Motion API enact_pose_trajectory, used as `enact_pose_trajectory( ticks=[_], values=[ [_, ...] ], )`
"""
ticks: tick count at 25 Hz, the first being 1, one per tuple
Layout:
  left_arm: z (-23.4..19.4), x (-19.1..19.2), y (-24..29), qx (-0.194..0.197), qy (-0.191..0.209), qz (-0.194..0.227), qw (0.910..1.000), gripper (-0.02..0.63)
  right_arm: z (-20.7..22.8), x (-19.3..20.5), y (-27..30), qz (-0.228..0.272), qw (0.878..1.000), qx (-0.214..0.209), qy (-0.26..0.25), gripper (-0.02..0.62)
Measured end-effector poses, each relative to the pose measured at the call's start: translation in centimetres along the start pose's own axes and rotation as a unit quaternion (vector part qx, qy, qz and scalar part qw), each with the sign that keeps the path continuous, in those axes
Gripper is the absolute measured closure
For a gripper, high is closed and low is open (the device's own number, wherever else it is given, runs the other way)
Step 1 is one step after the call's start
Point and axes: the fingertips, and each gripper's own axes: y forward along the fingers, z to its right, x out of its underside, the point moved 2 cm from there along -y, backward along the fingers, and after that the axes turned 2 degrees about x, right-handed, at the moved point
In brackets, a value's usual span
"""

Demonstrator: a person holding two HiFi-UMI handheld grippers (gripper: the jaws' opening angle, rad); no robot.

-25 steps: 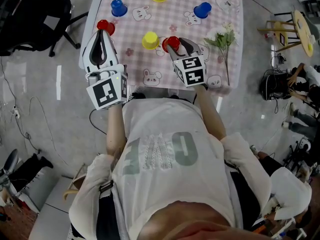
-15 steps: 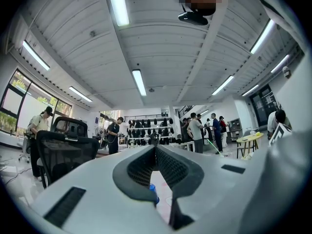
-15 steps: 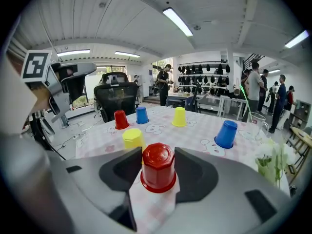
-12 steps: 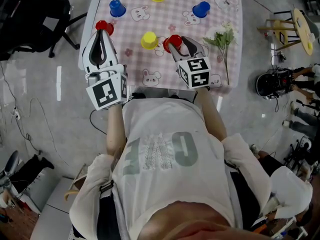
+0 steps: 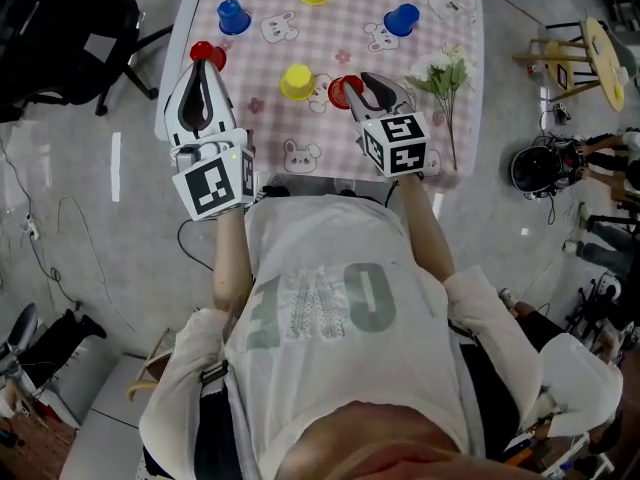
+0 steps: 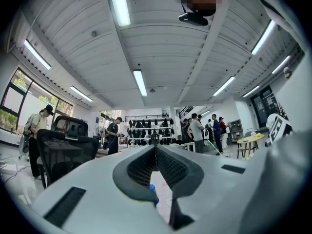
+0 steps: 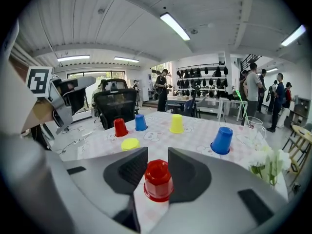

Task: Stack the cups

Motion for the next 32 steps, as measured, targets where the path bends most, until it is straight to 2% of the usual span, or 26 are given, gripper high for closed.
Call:
enact_pose_trajectory(
  ticks=[4, 7, 9, 11, 13, 19, 25, 29, 32],
  values=[
    [-0.8, -0.1, -0.2, -0.007, 0.000, -0.001, 1.0000, 0.577, 1.4, -1.5, -0.4, 0.024, 0.999, 0.023, 0.018, 0.460],
    [-0.9, 0.1, -0.2, -0.010, 0.000, -0.003, 0.9999, 0.577, 4.3, -2.8, -0.2, 0.041, 0.997, 0.054, 0.028, 0.459],
    [-0.8, 0.2, -0.1, -0.010, 0.001, -0.004, 0.9999, 0.577, 6.5, -3.5, 0.4, 0.046, 0.995, 0.073, 0.039, 0.432],
    [-0.7, 0.3, 0.1, -0.008, 0.002, -0.004, 1.0000, 0.577, 8.8, -3.9, 1.5, 0.041, 0.994, 0.090, 0.052, 0.377],
    [-0.6, 0.2, 0.2, -0.005, 0.005, -0.004, 1.0000, 0.577, 11.2, -4.0, 2.9, 0.031, 0.991, 0.111, 0.067, 0.353],
    [-0.7, 0.2, 0.1, -0.010, 0.013, -0.014, 0.9998, 0.577, 17.9, -2.4, 6.8, -0.019, 0.977, 0.174, 0.120, 0.347],
    [-1.7, 0.5, -0.6, -0.029, 0.019, -0.022, 0.9991, 0.577, 20.6, -0.8, 9.3, -0.056, 0.968, 0.201, 0.140, 0.347],
    [-2.3, 0.6, -1.1, -0.042, 0.021, -0.026, 0.9986, 0.577, 21.7, -1.5, 9.9, -0.049, 0.965, 0.216, 0.140, 0.350],
    [-2.3, 0.8, -1.3, -0.046, 0.021, -0.032, 0.9982, 0.577, 21.8, -2.1, 10.0, -0.045, 0.967, 0.209, 0.138, 0.370]
  ],
)
